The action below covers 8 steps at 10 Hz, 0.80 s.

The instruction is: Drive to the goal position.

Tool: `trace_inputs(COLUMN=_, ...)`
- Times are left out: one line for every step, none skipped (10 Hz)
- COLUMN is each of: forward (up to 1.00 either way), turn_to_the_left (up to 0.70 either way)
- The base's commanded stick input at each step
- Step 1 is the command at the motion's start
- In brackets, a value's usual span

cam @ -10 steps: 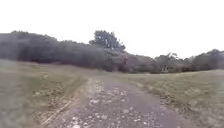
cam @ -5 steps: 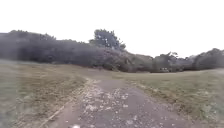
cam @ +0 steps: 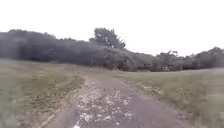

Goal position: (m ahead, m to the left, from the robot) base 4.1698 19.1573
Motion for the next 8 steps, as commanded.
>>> trace_inputs(forward=0.60, turn_to_the_left=0.00)
trace_inputs(forward=0.60, turn_to_the_left=0.00)
trace_inputs(forward=0.60, turn_to_the_left=0.00)
trace_inputs(forward=0.60, turn_to_the_left=0.00)
trace_inputs(forward=0.60, turn_to_the_left=0.00)
trace_inputs(forward=0.60, turn_to_the_left=0.00)
trace_inputs(forward=0.60, turn_to_the_left=0.00)
trace_inputs(forward=0.60, turn_to_the_left=0.00)
